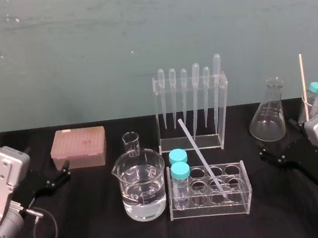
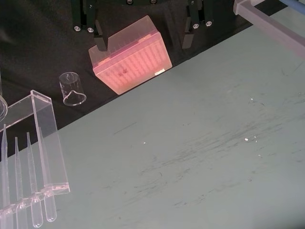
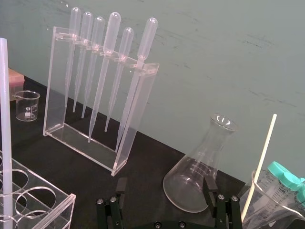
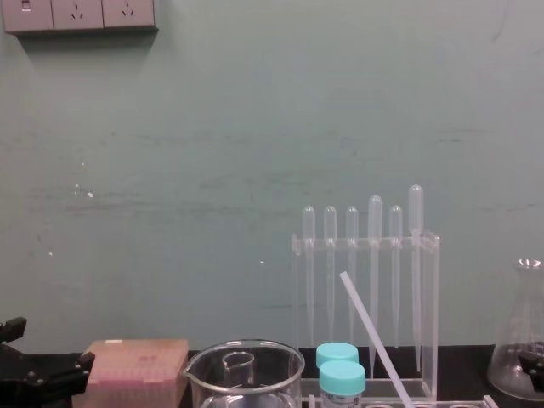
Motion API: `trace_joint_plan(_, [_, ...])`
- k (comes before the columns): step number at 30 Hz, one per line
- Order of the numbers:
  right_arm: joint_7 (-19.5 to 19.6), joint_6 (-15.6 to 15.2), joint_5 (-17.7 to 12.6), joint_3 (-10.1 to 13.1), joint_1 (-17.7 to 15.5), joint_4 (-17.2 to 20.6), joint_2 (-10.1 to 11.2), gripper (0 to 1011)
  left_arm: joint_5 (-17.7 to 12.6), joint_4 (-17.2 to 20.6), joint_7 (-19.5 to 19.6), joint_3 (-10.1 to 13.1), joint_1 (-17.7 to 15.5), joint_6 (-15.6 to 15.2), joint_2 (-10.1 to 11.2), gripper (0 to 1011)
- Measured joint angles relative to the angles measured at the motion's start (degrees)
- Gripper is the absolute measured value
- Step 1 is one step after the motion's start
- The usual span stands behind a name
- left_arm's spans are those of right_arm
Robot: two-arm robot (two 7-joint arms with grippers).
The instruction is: Pick up the stirring rod with one hand, then place it down.
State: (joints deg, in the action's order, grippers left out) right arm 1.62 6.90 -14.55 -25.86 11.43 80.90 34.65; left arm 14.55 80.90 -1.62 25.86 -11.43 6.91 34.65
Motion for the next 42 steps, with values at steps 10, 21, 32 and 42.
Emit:
trace_joint_plan(10, [0.00,0.00,0.00,0.00,0.00,0.00,0.00,1000,0.00,0.00,0.00,0.00,0.00,0.00,0.00,1000])
trace_joint_plan(21, [0.00,0.00,0.00,0.00,0.00,0.00,0.00,1002,0.00,0.00,0.00,0.00,0.00,0.00,0.00,1000])
trace_joint_plan(32, [0.00,0.00,0.00,0.00,0.00,0.00,0.00,1000,0.00,0.00,0.00,0.00,0.00,0.00,0.00,1000])
trace_joint_plan(42, [-8.61,-2.10,-7.33,2.69,0.09,1.82,0.09,1000,0.00,0.00,0.00,0.00,0.00,0.00,0.00,1000])
